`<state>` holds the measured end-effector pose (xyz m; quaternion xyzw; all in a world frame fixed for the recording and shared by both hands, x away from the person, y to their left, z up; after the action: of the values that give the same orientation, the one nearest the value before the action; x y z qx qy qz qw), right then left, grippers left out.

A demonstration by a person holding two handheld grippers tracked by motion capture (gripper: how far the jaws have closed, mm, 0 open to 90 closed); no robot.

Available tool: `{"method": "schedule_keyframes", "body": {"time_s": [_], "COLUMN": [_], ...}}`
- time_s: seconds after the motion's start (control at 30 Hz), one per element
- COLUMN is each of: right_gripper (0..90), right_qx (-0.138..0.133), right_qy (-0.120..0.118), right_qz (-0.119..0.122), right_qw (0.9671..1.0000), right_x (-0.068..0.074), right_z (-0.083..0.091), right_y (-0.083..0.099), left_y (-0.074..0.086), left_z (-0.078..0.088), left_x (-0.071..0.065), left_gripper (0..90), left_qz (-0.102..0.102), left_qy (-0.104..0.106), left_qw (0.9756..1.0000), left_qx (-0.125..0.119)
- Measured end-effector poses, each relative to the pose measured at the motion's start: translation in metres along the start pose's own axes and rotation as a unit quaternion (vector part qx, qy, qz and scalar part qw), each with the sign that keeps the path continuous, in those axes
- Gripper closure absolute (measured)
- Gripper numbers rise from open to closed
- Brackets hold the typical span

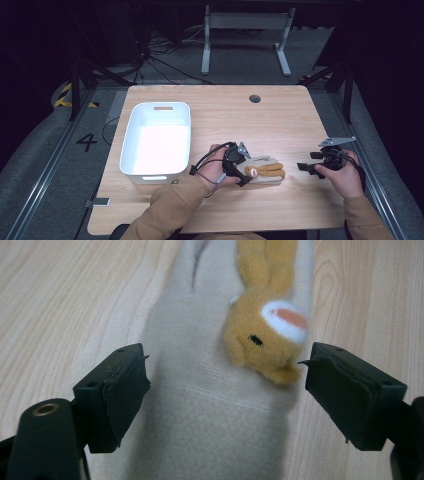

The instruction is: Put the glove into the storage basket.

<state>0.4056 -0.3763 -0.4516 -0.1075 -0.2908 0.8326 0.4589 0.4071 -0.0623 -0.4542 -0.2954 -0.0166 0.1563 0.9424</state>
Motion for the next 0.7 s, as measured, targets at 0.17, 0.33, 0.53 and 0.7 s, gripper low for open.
{"method": "schedule_keyframes", "body": {"time_s": [0.17,0.33,0.53,0.7], "right_gripper": [20.2,20.0,19.9,19.8], "right_qx": [-0.001,-0.002,-0.003,-0.002], "right_qy": [-0.001,-0.001,0.000,-0.001], "right_qz": [0.006,0.007,0.010,0.017], "right_qw": [1.0000,1.0000,0.9999,0.9998], "right_x": [0.001,0.002,0.003,0.005], "right_z": [-0.001,-0.001,-0.003,-0.004], "right_y": [-0.001,-0.001,-0.001,-0.002], "left_y": [0.001,0.000,0.000,0.000], "left_z": [-0.009,-0.017,-0.025,-0.033], "left_x": [0.003,0.004,0.004,0.004], "left_gripper": [16.0,15.6,14.0,11.7], "left_qz": [-0.006,-0.012,-0.013,-0.016], "left_qy": [-0.003,-0.002,0.003,0.006], "left_qw": [1.0000,0.9999,0.9998,0.9997], "left_qx": [-0.001,0.008,0.011,0.019]}}
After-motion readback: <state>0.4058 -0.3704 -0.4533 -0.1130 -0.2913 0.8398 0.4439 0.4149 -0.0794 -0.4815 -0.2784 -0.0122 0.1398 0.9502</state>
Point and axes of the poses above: each handheld gripper's, and its own axes: z roughly backward along the jaws, y roughly out of its underside, x roughly to its left, the point moved 3 cm from there along -z, roughly forward along the jaws, and after that the axes turned 4 degrees about x, right-handed, at the moved point
